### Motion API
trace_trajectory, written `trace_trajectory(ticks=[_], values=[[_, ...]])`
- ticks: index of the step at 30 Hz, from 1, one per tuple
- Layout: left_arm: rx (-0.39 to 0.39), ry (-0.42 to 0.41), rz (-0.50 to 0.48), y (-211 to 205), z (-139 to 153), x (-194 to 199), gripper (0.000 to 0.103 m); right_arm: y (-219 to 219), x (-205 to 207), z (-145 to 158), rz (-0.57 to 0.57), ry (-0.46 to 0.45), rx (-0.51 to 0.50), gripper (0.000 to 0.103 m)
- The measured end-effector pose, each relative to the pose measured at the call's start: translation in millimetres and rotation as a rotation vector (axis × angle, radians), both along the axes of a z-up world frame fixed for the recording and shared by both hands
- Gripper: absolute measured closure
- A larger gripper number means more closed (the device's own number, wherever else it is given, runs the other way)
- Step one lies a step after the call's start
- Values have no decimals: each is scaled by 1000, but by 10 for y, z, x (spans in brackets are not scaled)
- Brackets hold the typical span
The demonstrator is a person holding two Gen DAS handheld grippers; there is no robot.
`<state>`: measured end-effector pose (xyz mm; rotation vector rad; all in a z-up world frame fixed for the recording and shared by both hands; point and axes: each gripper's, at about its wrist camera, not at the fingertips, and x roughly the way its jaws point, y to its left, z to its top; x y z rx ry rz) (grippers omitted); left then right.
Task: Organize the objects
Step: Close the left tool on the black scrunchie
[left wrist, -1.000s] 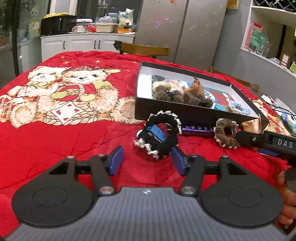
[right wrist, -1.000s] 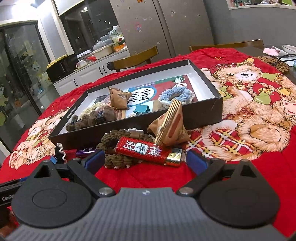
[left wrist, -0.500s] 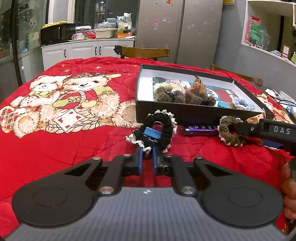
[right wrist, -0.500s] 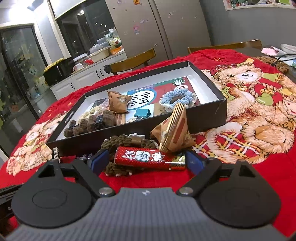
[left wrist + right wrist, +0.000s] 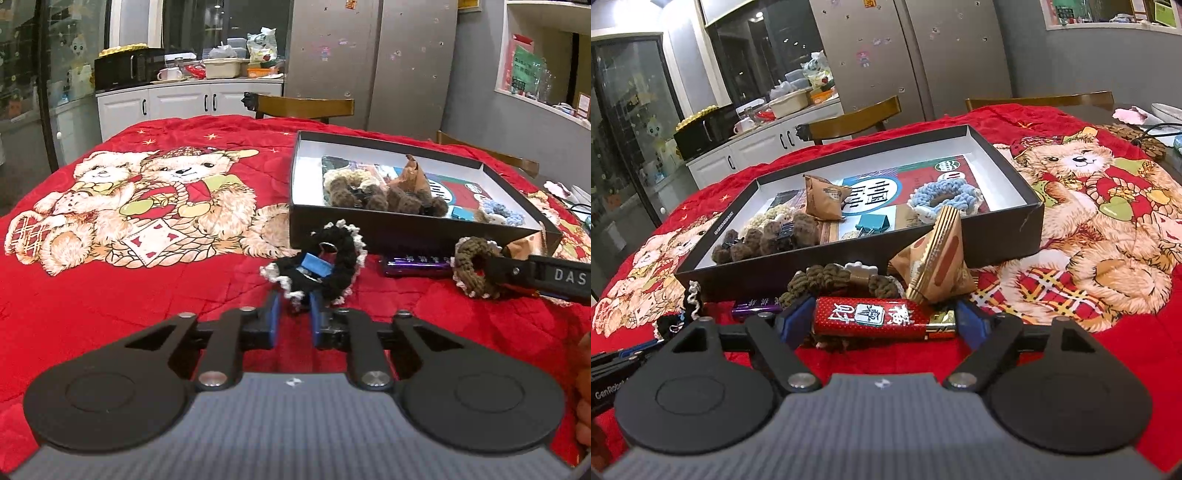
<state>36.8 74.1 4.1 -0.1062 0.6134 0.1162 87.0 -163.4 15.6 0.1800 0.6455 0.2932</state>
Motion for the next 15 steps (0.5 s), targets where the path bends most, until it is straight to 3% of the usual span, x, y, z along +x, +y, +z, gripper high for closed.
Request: trace_trajectory(ticks=[1, 2, 3, 5, 7, 9, 11, 15], values=[[-4, 2, 6, 10, -2, 13, 63, 3, -3, 1, 0, 0, -2, 22], [-8, 4, 16, 23, -5, 27, 48, 5, -3, 1, 1, 0, -3, 22], [-16, 2, 25, 41, -4, 43, 42, 1, -3, 2, 1, 0, -2, 22], [-34, -12, 35, 67, -2, 64, 42, 2, -5, 3, 1, 1, -1, 22], [-42, -13, 32, 75, -6, 95, 50, 4, -5, 3, 1, 0, -4, 22], [-39, 2, 19, 62, -21, 124, 79, 2, -4, 4, 2, 1, -1, 22], [-28, -1, 16, 48, -22, 122, 91, -10, -4, 5, 4, 3, 7, 22], [3, -20, 11, 17, -12, 86, 93, -14, -22, 9, 7, 2, 14, 22]])
